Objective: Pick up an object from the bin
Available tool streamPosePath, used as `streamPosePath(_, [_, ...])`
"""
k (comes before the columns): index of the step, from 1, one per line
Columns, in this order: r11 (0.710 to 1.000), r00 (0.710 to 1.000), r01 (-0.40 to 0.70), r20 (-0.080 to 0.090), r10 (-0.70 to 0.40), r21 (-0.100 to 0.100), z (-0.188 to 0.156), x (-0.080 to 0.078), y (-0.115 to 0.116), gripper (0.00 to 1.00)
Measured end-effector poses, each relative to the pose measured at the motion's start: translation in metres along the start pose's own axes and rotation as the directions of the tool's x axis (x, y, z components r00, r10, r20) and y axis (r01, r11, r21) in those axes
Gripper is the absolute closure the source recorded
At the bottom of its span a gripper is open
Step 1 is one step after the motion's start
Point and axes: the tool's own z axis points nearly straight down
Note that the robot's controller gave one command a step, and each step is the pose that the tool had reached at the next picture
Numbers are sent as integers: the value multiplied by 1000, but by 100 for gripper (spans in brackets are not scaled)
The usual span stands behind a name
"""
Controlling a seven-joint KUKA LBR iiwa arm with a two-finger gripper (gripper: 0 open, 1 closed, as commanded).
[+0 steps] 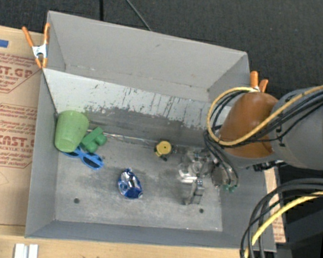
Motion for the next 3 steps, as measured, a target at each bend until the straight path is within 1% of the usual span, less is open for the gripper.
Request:
streamPosePath(1, [1000, 1000, 0, 1, 0, 0, 0, -1, 0, 100])
streamPosePath(2, [1000, 1000, 0, -1, 0, 0, -10, -1, 0, 100])
streamPosePath(3, [1000, 1000, 0, 2, 0, 1, -48, -2, 0, 100])
